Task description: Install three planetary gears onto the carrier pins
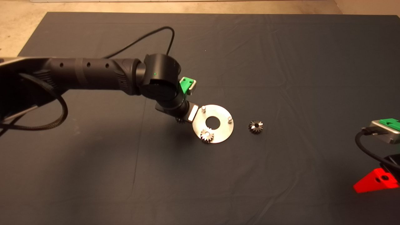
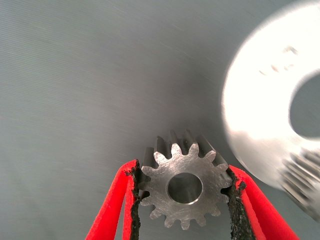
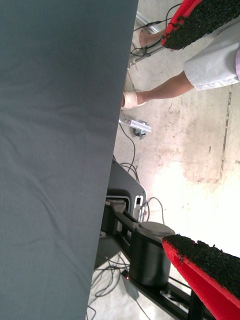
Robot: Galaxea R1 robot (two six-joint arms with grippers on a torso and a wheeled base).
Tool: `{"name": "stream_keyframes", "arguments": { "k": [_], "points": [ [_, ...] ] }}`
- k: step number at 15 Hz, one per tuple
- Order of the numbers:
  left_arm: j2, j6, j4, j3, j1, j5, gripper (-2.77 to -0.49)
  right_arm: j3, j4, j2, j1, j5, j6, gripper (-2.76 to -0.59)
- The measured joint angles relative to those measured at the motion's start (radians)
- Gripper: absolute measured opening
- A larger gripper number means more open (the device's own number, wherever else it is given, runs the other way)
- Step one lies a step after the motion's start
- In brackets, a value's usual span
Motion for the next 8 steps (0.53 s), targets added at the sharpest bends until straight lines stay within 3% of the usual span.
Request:
{"name": "stream_keyframes", "arguments": {
  "k": [3, 7, 8],
  "points": [
    [0.025, 0.002, -0.001, -0.032, -0.006, 0.007, -2.35, 0.0, 0.0, 0.0, 0.0, 0.001, 0.0, -0.6],
    [0.096, 0.009, 0.0, -0.091, -0.006, -0.002, -2.35, 0.0, 0.0, 0.0, 0.0, 0.001, 0.0, -0.6],
    [0.107, 0.011, -0.001, -0.101, -0.006, -0.013, -2.35, 0.0, 0.0, 0.0, 0.0, 0.001, 0.0, -0.6]
  ]
}}
